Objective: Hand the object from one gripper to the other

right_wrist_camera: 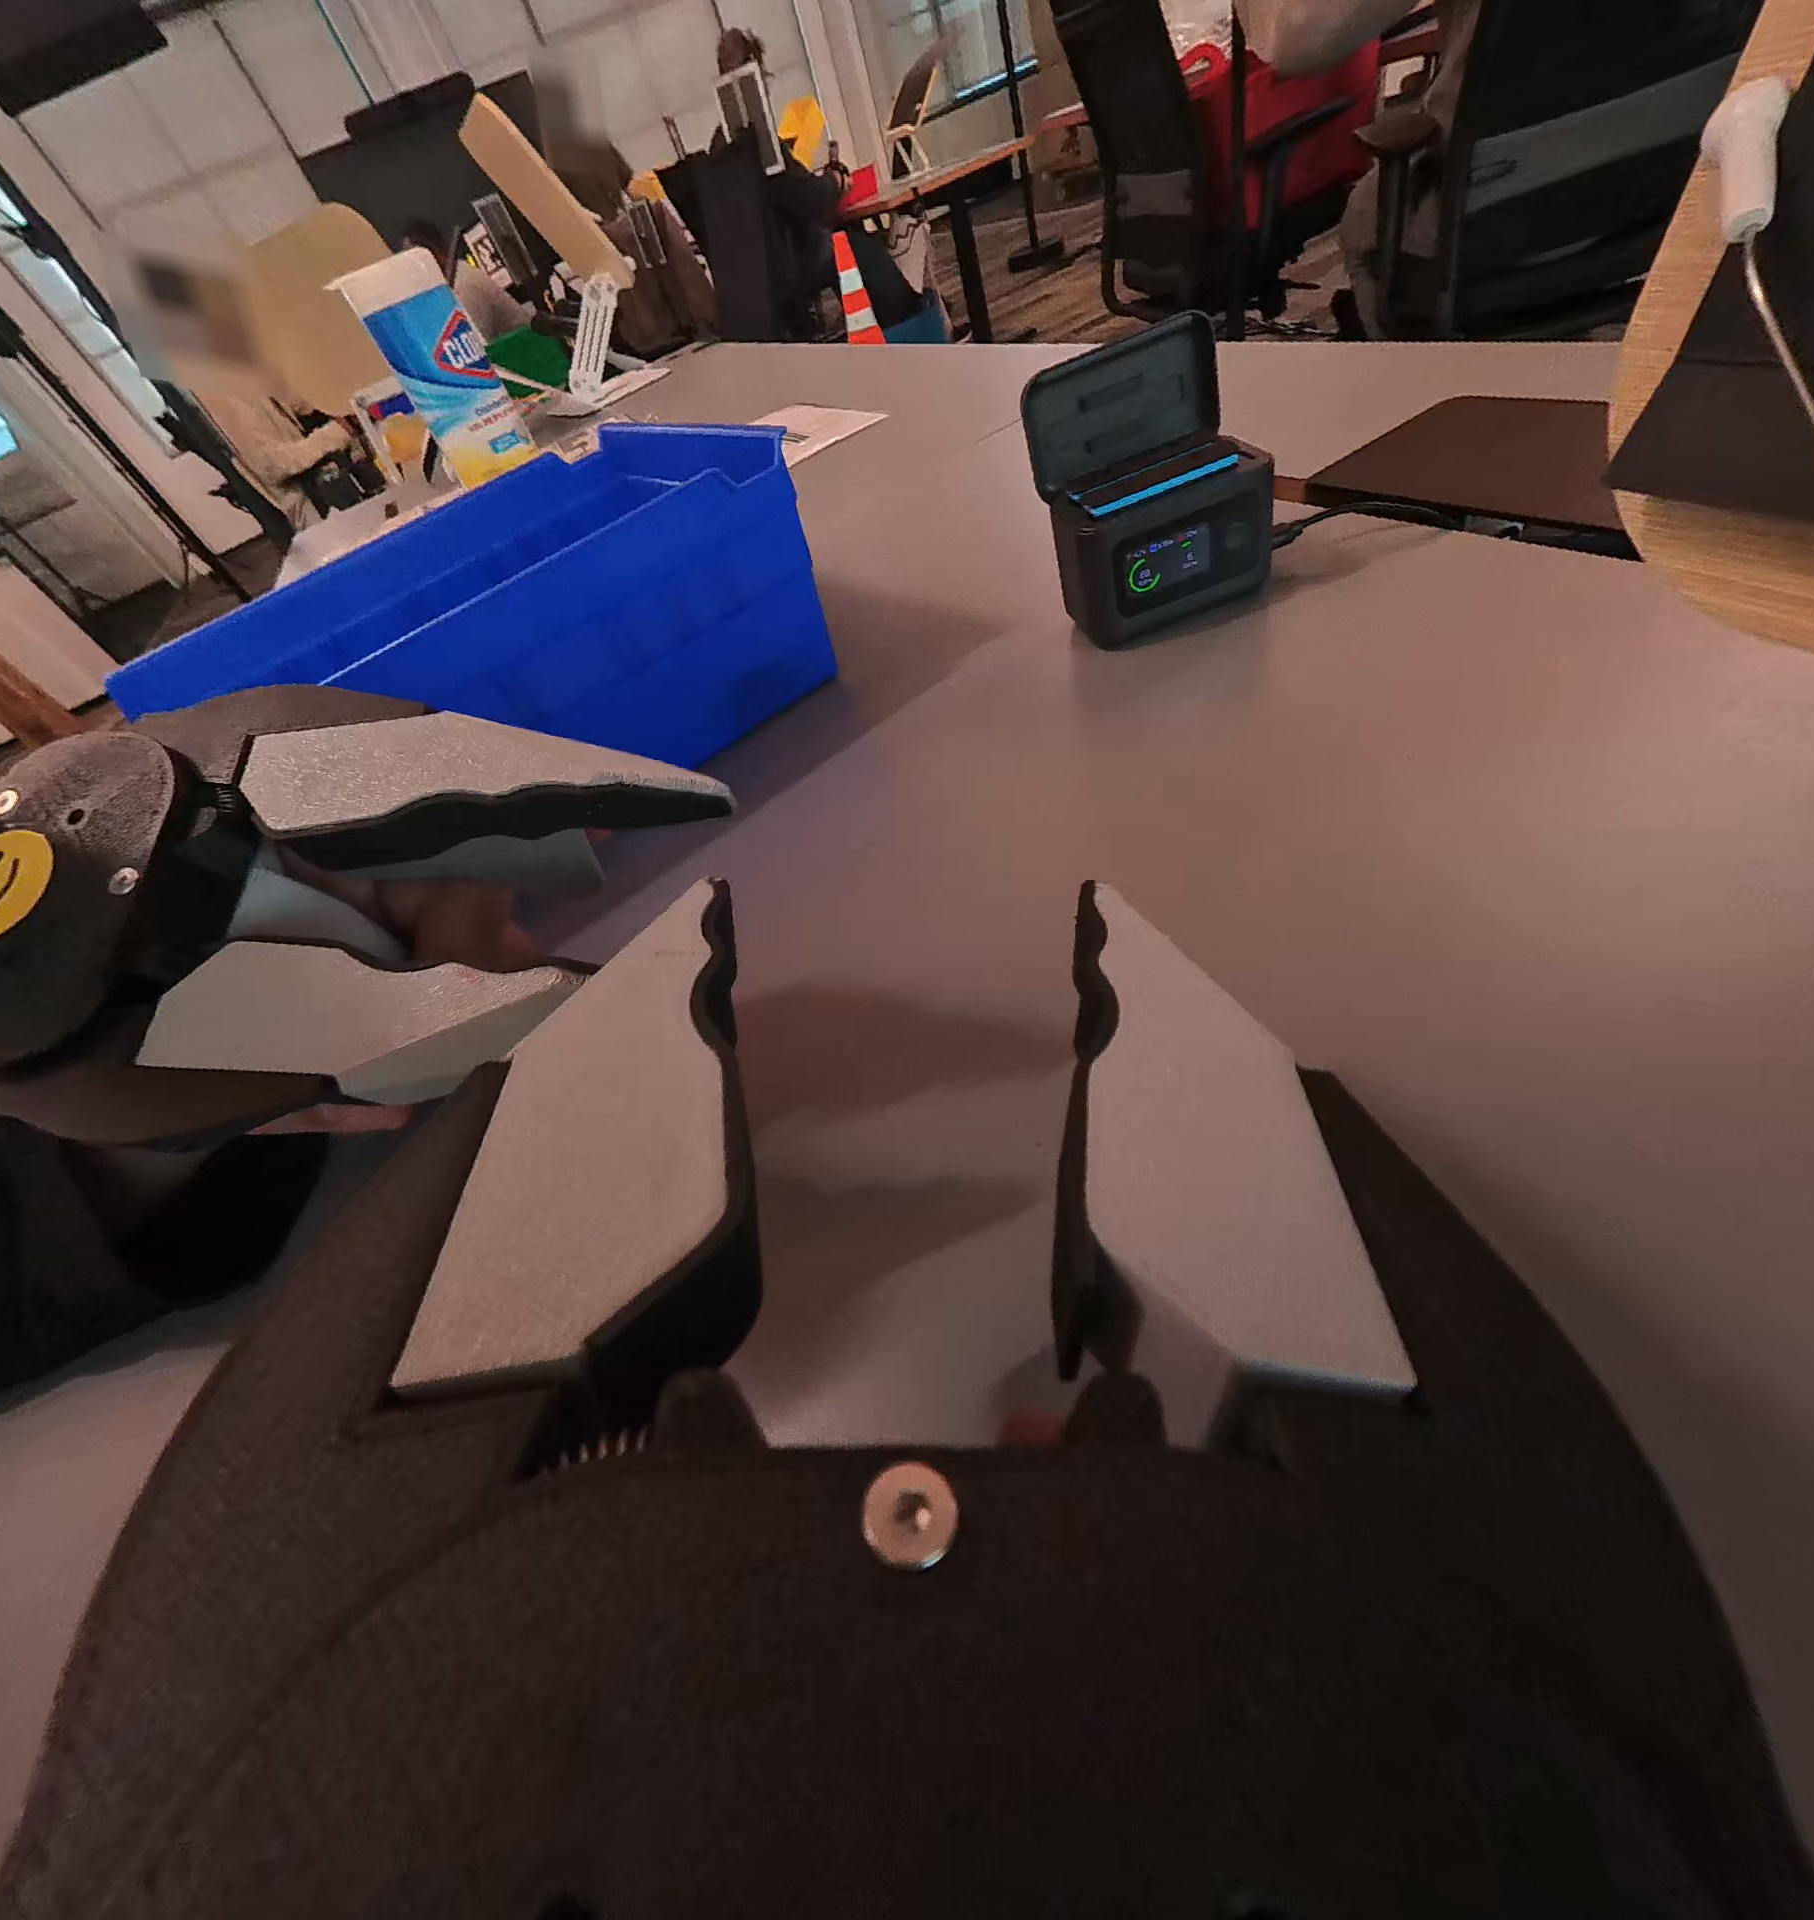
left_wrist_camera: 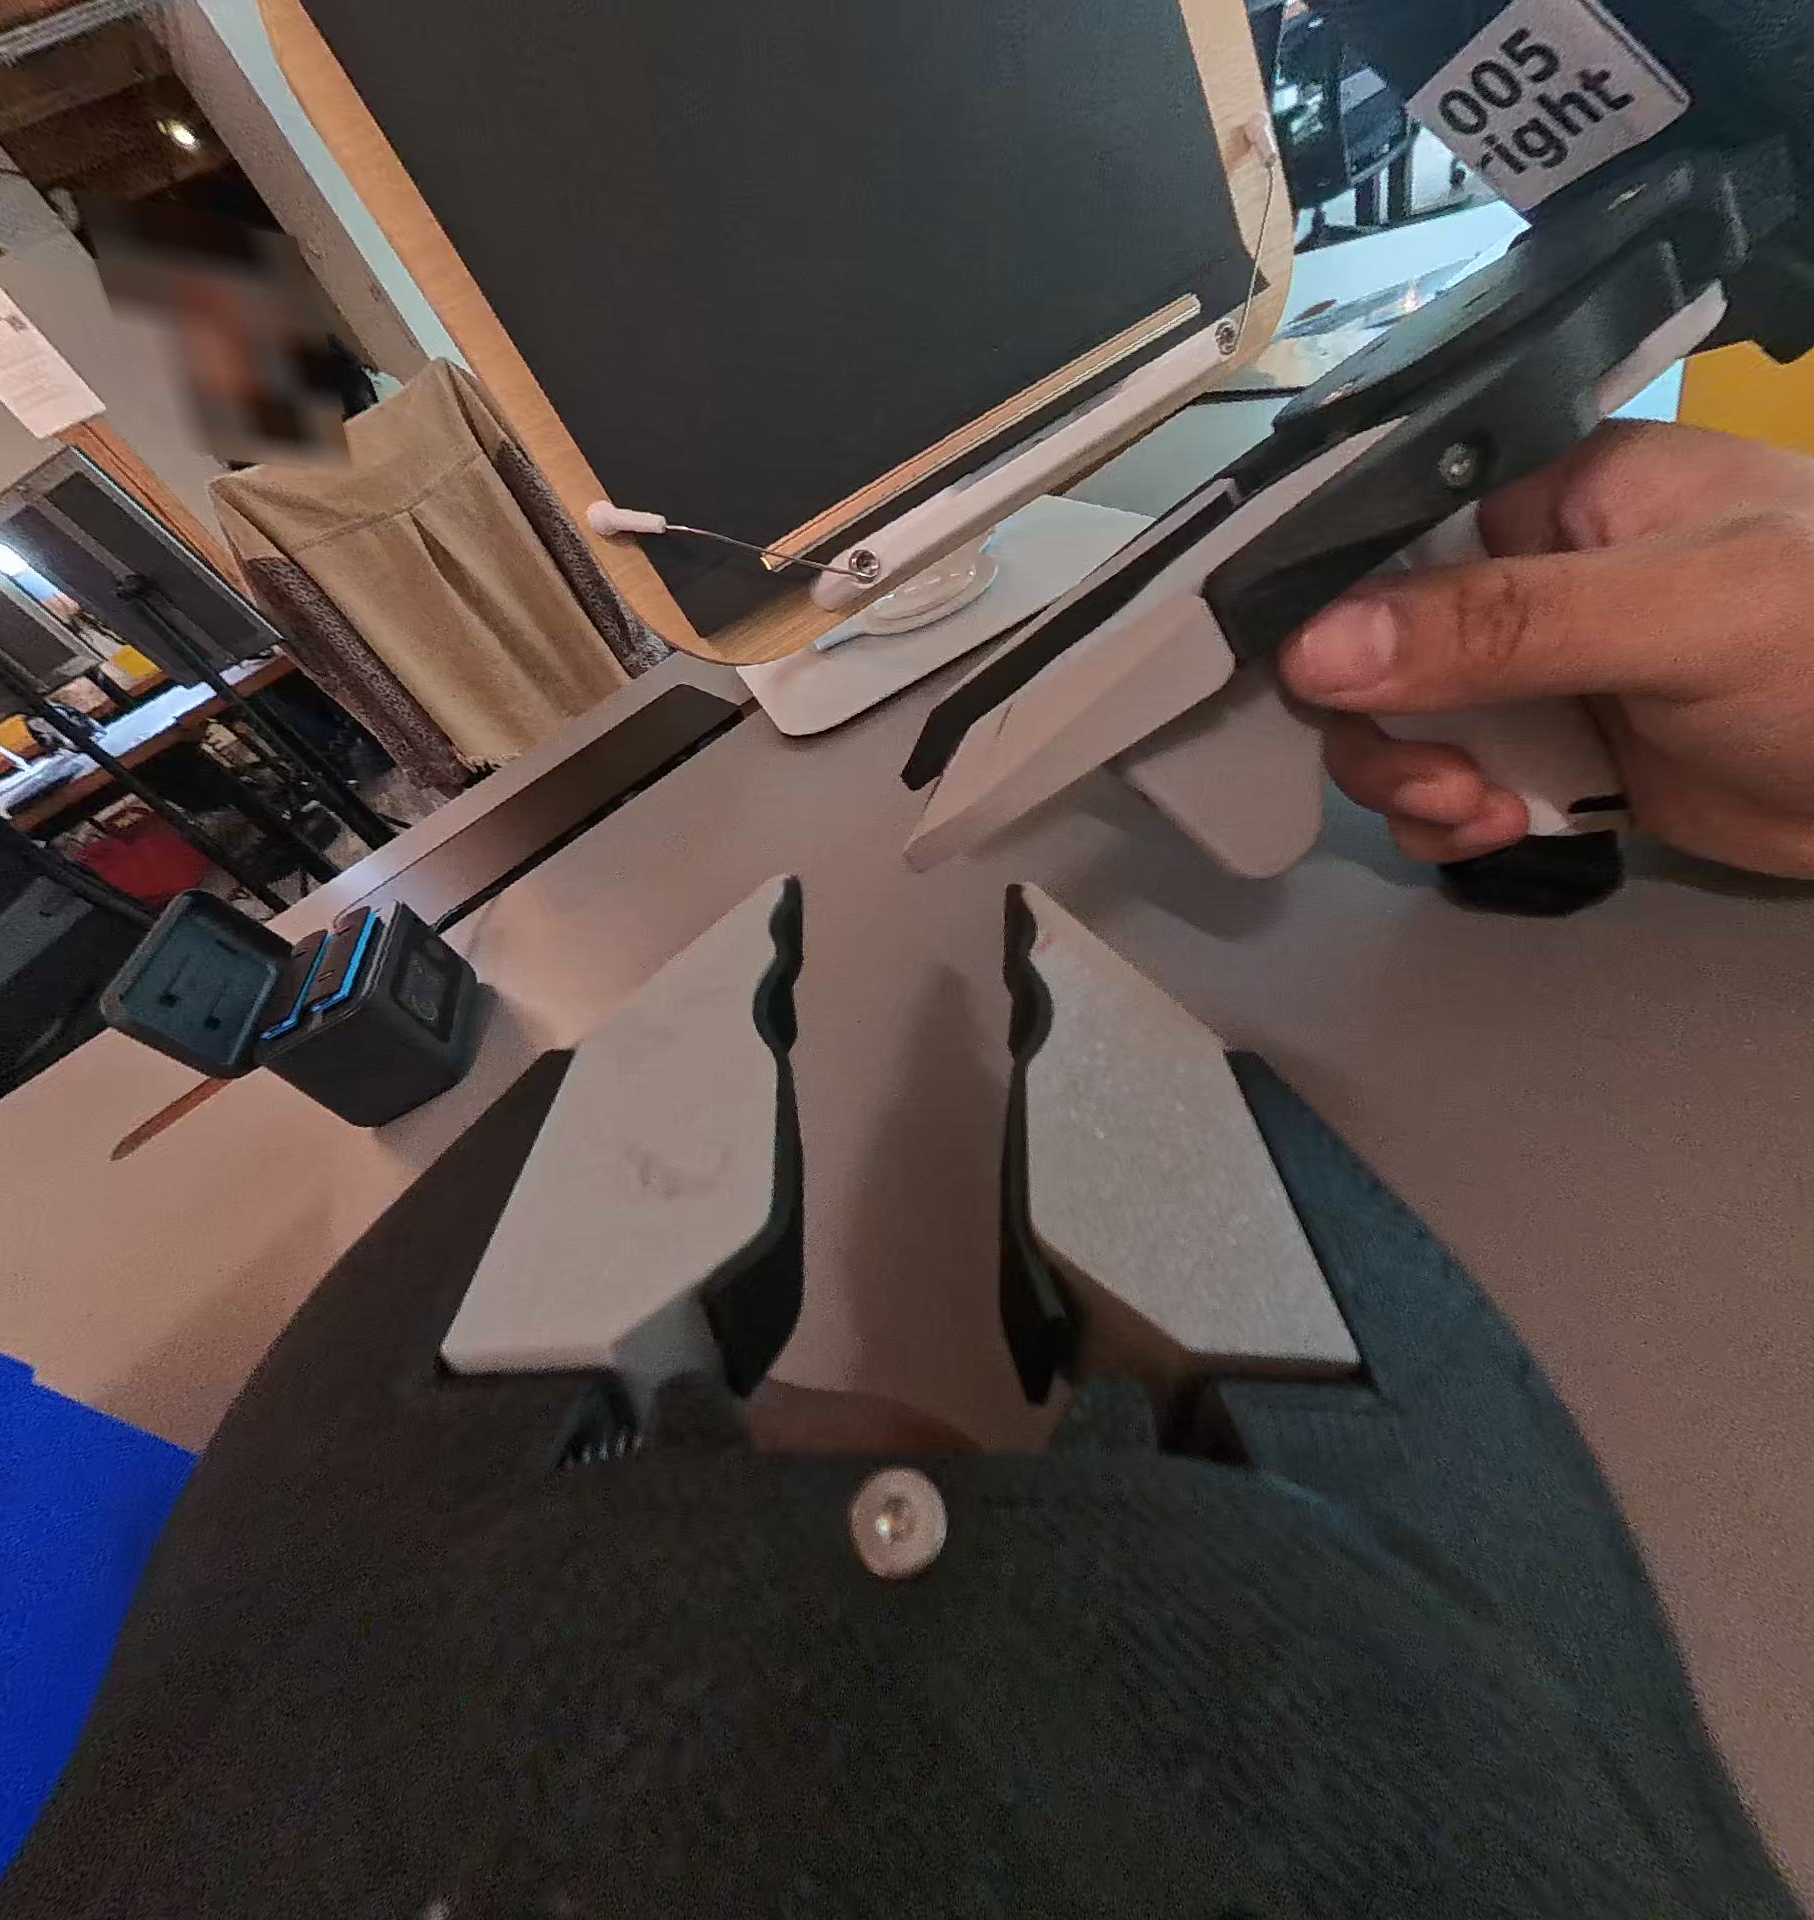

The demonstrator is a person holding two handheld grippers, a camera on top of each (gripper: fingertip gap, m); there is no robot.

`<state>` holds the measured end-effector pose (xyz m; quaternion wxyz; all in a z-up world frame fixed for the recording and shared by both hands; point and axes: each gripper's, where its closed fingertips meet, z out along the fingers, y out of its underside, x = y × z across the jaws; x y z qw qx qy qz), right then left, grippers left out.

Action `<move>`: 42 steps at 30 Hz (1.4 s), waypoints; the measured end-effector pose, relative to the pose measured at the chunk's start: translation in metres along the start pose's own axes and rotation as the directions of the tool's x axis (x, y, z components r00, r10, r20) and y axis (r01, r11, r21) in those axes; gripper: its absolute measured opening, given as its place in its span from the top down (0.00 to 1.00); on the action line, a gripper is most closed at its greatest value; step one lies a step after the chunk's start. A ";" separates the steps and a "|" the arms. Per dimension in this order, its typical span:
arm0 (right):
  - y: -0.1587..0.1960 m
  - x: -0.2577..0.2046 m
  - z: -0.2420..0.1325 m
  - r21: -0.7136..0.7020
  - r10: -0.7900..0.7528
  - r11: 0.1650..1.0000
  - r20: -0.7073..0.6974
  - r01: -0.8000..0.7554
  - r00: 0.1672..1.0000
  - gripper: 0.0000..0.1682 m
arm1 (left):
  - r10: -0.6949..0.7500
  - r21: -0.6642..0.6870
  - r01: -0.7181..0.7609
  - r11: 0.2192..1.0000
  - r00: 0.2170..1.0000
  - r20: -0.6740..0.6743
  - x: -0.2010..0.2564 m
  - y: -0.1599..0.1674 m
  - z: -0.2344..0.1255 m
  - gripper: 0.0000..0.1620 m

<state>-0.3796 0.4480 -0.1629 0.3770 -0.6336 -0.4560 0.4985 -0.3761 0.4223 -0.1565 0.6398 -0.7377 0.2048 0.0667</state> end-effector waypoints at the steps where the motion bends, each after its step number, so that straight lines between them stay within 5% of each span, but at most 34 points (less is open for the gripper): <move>1: 0.000 -0.001 0.000 -0.001 -0.007 1.000 0.004 0.007 1.000 0.63 | 0.001 0.006 -0.001 1.000 1.000 0.004 0.000 -0.001 -0.001 0.78; 5: 0.004 -0.009 0.001 -0.025 -0.065 0.998 0.016 0.066 0.998 0.63 | -0.019 0.044 0.021 0.999 0.999 -0.045 0.020 -0.019 -0.024 0.78; 9: 0.010 -0.011 0.006 -0.066 -0.104 0.992 0.003 0.104 0.995 0.64 | 0.083 -0.063 -0.086 0.994 0.995 -0.056 0.024 -0.041 -0.070 0.74; 14: 0.013 -0.011 0.009 -0.087 -0.093 0.992 0.006 0.093 0.996 0.64 | -0.025 -0.203 0.043 0.978 0.996 0.091 -0.069 -0.048 -0.135 0.69; 18: 0.012 -0.011 0.009 -0.079 -0.063 0.995 0.018 0.064 0.998 0.63 | -0.034 -0.449 0.182 0.875 0.947 0.319 -0.166 0.027 -0.174 0.68; 23: 0.011 -0.013 0.007 -0.064 -0.050 0.997 0.029 0.052 0.998 0.64 | -0.117 -0.710 0.362 0.604 0.922 0.370 -0.187 0.147 -0.198 0.64; 28: 0.012 -0.014 0.007 -0.067 -0.049 0.996 0.034 0.051 0.998 0.63 | -0.113 -0.757 0.392 0.523 0.912 0.394 -0.194 0.185 -0.203 0.67; 30: 0.013 -0.014 0.008 -0.076 -0.047 0.996 0.037 0.050 0.998 0.63 | -0.145 -0.776 0.395 0.491 0.916 0.374 -0.189 0.196 -0.202 0.78; 38: 0.014 -0.015 0.009 -0.089 -0.036 0.995 0.056 0.041 0.998 0.65 | 0.111 -0.819 0.182 0.544 0.952 0.285 -0.209 0.173 -0.215 0.82; 42: 0.015 -0.016 0.010 -0.093 -0.037 0.995 0.060 0.042 0.998 0.65 | 0.272 -0.726 0.171 0.666 0.851 0.450 -0.254 0.118 -0.239 0.83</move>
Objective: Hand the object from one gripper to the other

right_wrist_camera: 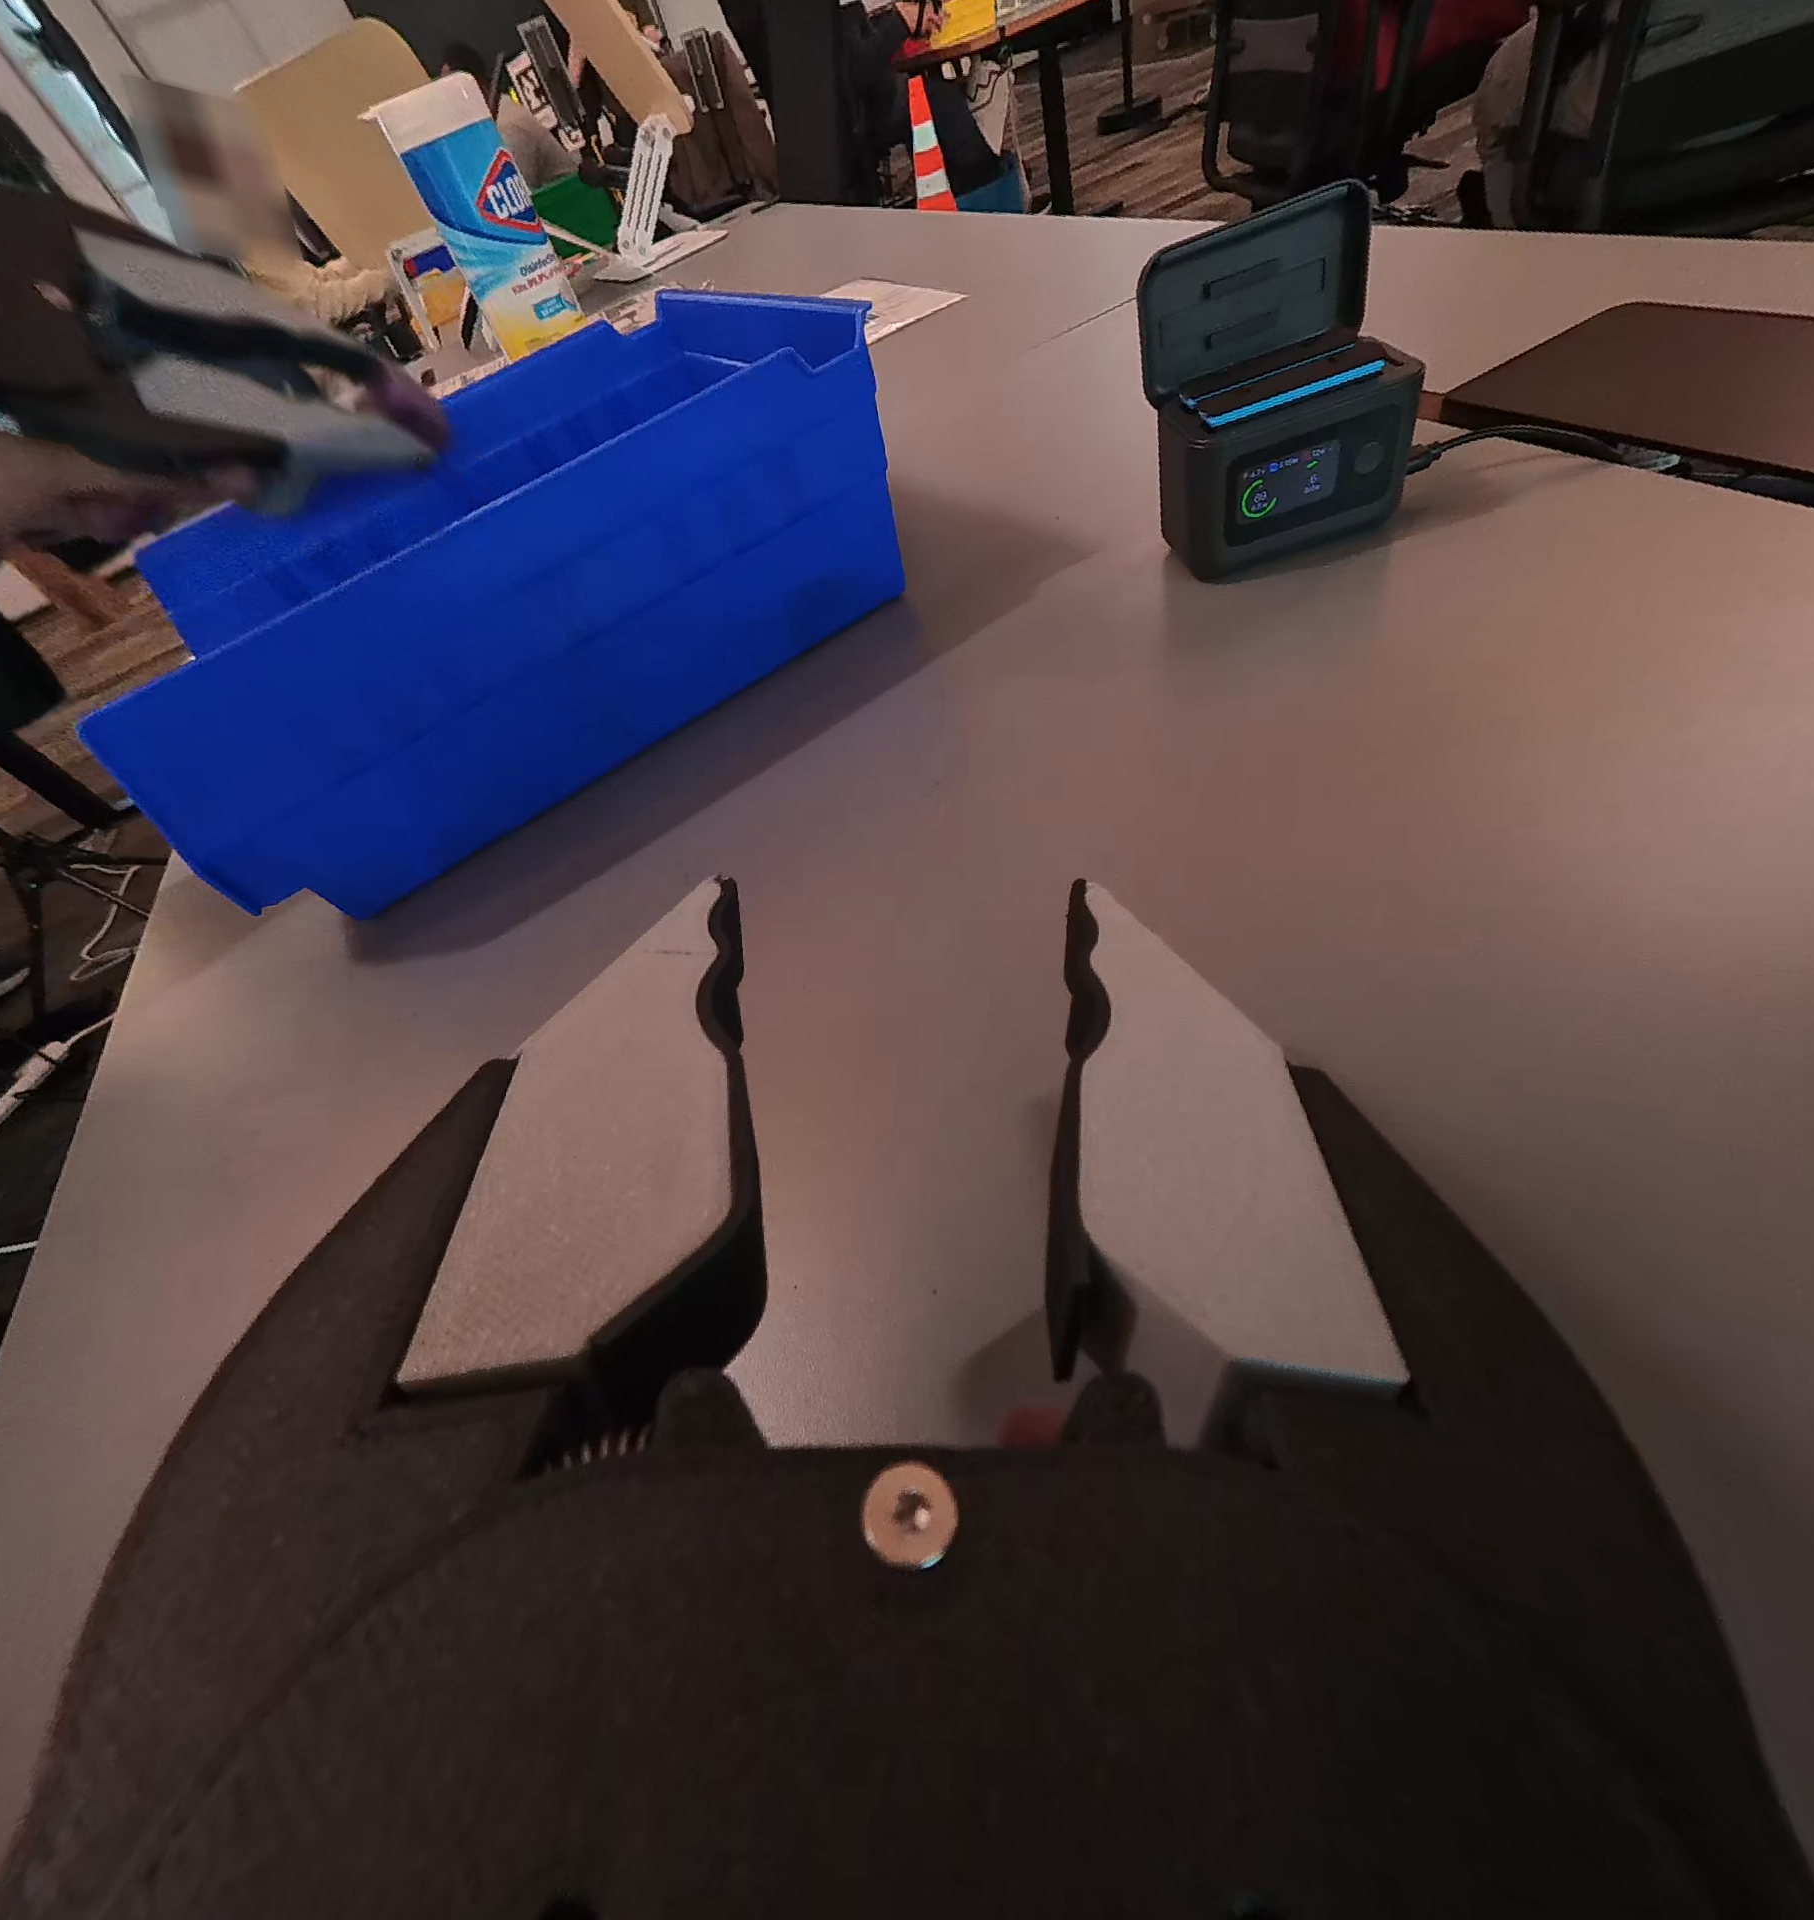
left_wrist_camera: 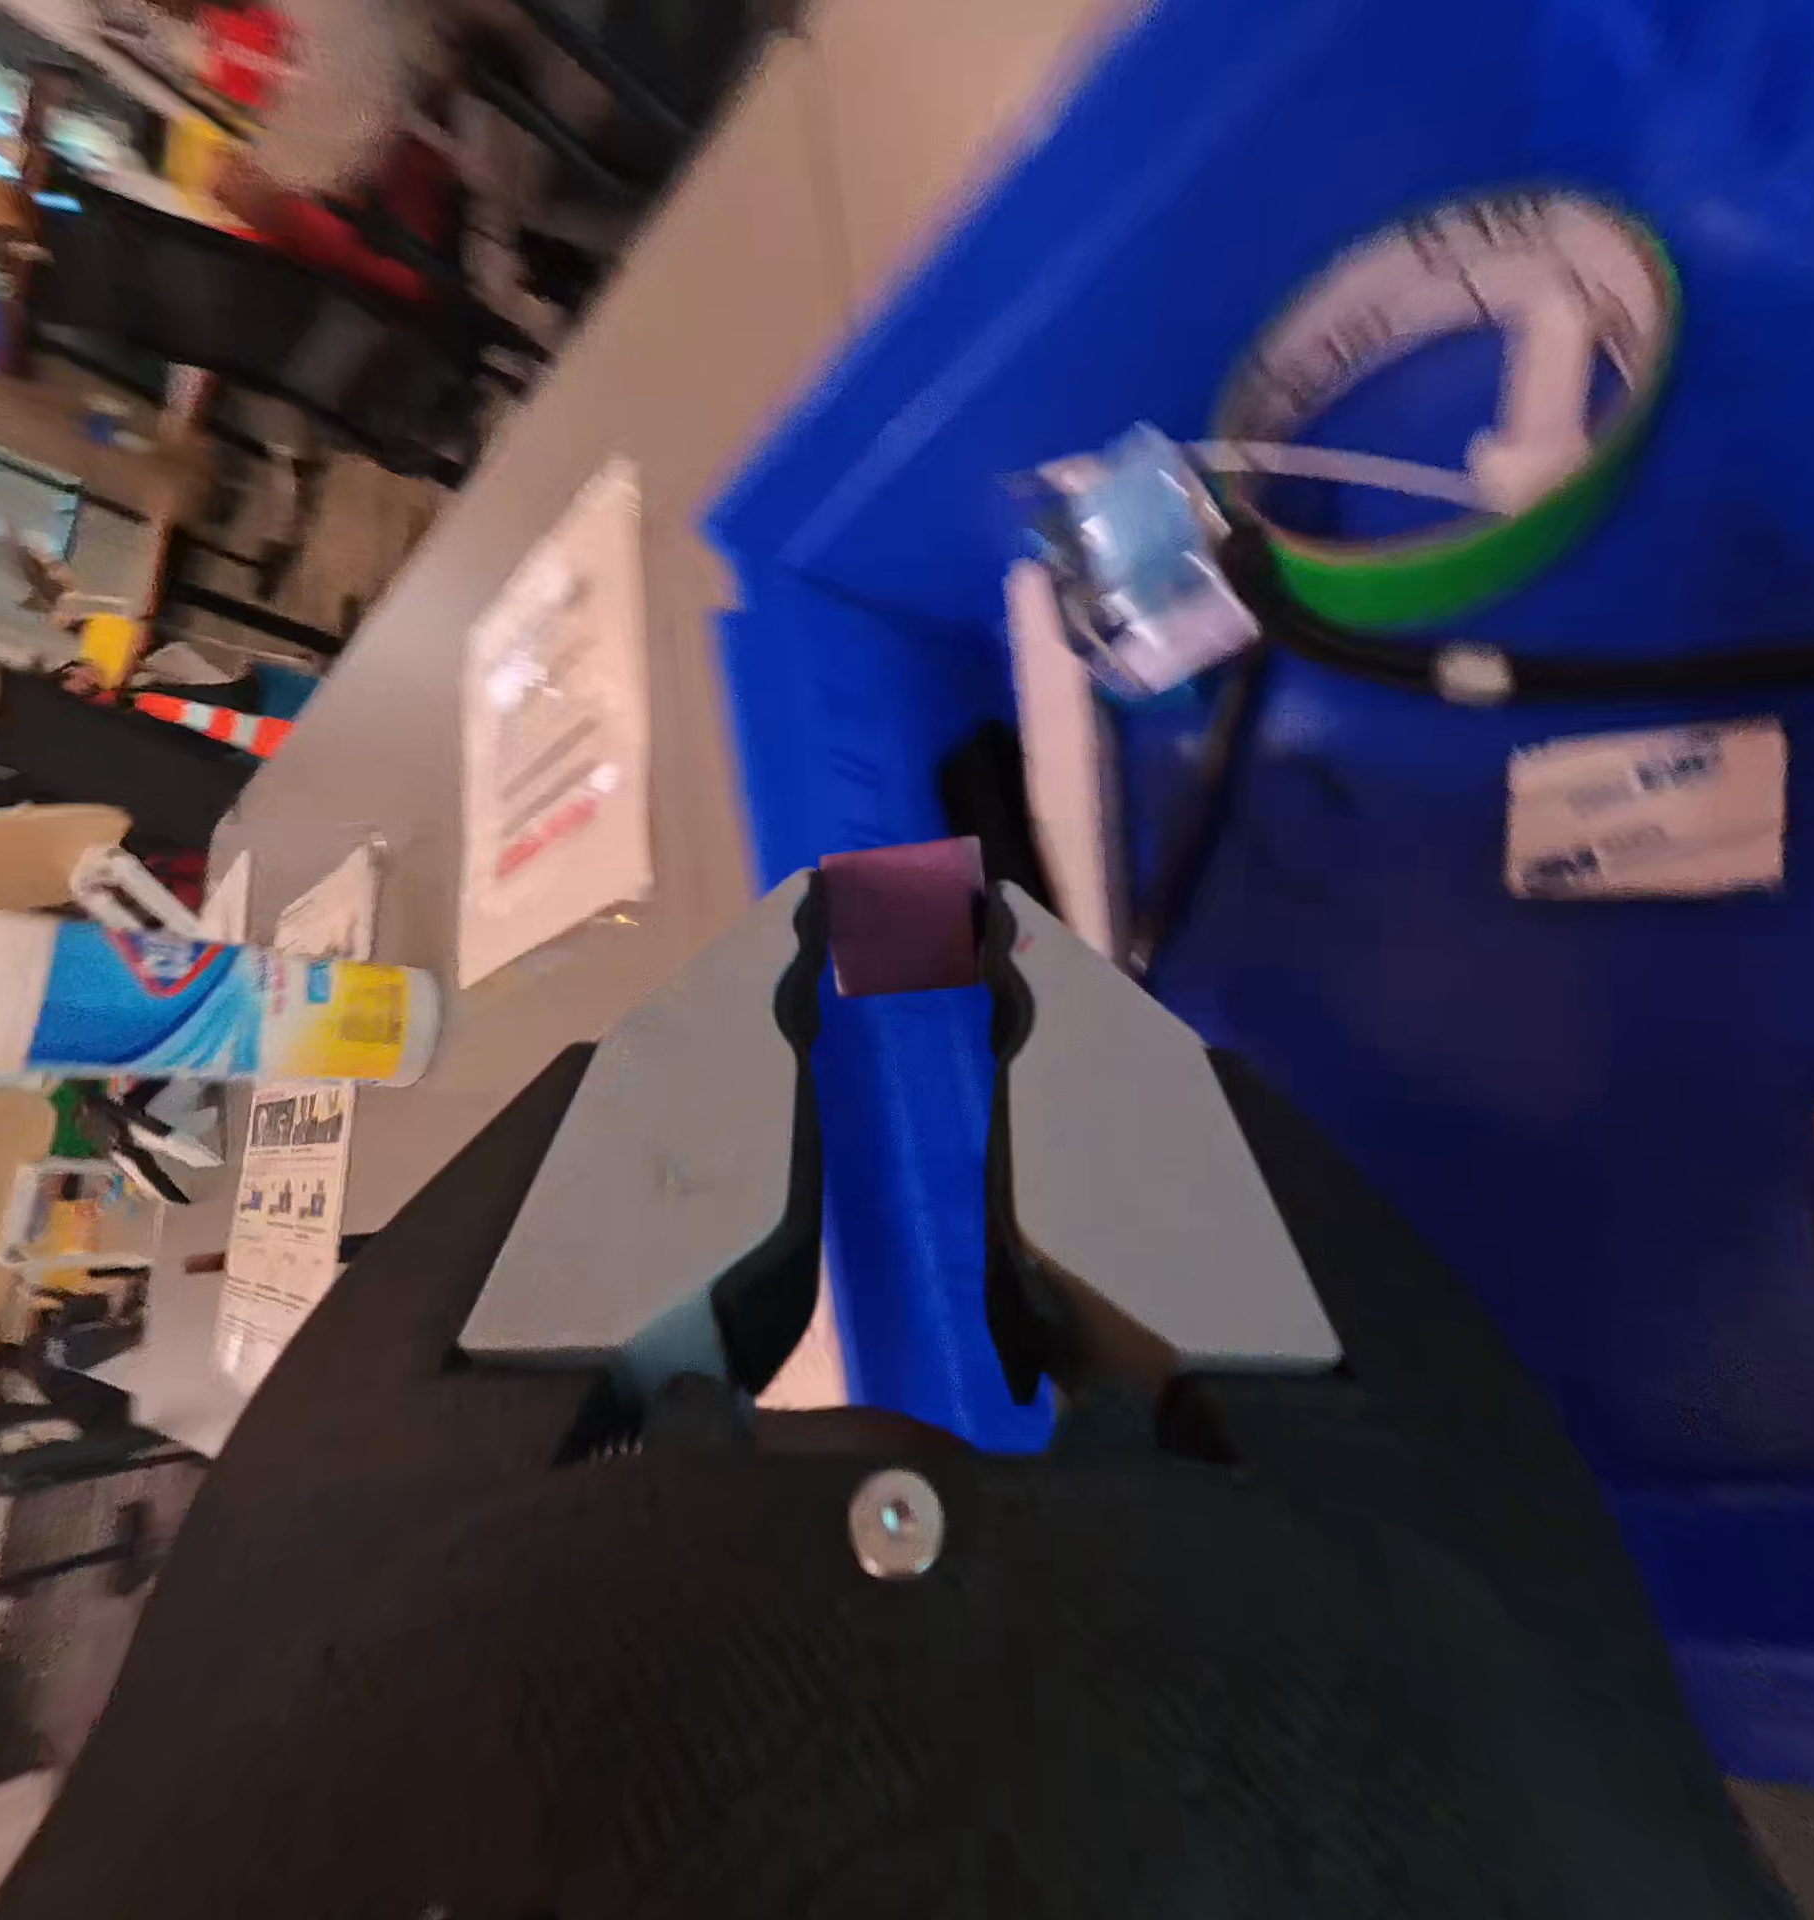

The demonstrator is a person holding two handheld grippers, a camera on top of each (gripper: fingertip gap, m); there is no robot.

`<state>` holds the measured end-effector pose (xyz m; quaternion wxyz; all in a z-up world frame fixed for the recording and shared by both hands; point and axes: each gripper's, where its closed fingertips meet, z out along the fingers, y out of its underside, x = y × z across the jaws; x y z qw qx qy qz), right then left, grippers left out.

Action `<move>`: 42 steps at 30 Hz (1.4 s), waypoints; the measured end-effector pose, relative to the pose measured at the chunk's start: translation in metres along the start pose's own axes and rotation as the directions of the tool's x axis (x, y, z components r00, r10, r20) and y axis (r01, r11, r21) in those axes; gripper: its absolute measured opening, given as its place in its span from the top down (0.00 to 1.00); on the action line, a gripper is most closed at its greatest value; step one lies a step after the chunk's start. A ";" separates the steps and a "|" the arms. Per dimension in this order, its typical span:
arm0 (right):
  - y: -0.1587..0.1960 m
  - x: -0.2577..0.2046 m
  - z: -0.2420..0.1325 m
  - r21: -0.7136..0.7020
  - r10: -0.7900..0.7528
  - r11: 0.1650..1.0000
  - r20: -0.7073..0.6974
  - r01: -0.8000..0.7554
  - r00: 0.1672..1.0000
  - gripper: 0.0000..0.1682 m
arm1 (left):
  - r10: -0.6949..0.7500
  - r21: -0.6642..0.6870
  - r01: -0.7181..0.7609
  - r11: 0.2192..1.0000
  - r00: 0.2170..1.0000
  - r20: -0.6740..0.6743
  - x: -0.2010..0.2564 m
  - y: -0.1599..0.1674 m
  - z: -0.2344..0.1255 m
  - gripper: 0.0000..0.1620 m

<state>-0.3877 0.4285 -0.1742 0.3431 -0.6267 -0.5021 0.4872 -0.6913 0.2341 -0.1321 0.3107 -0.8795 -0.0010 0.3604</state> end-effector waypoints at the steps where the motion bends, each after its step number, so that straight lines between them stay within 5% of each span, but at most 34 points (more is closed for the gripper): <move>1: 0.000 -0.001 0.000 0.001 -0.005 1.000 0.000 0.005 1.000 0.65 | -0.090 0.066 0.088 0.994 0.996 0.025 -0.016 -0.009 -0.008 0.83; 4: -0.001 -0.003 0.001 0.003 -0.022 1.000 0.006 0.022 1.000 0.65 | -0.237 0.291 0.230 0.928 0.971 -0.012 -0.033 -0.051 -0.040 0.83; 8: -0.009 -0.011 -0.002 0.044 -0.019 0.999 0.037 0.018 0.999 0.64 | -0.007 0.639 0.045 0.768 0.998 -0.062 0.031 -0.145 -0.109 0.83; 14: -0.047 -0.023 -0.034 0.219 -0.050 0.975 0.051 0.037 0.997 0.63 | 0.135 0.792 0.042 0.609 0.979 -0.156 0.167 -0.227 -0.151 0.83; 18: -0.071 0.009 -0.069 0.362 -0.048 0.927 -0.153 0.101 0.987 0.65 | 0.079 0.884 0.069 0.463 0.990 -0.119 0.219 -0.261 -0.144 0.83; 21: -0.075 0.028 -0.081 0.375 -0.024 0.921 -0.217 0.106 0.976 0.64 | 0.025 0.881 0.119 0.459 0.989 -0.146 0.244 -0.263 -0.104 0.83; 27: -0.058 0.033 -0.062 0.296 -0.063 0.947 -0.210 0.125 0.976 0.64 | 0.206 0.845 0.020 0.534 0.967 -0.153 0.281 -0.246 -0.070 0.83; 36: -0.043 0.001 -0.040 0.253 -0.053 0.965 -0.051 0.065 0.997 0.65 | 0.203 0.875 0.023 0.483 0.969 -0.138 0.273 -0.241 -0.083 0.83; 42: -0.040 -0.018 -0.042 0.252 -0.027 0.968 0.094 0.002 0.995 0.67 | 0.236 0.925 -0.017 0.379 0.969 -0.079 0.274 -0.243 -0.103 0.83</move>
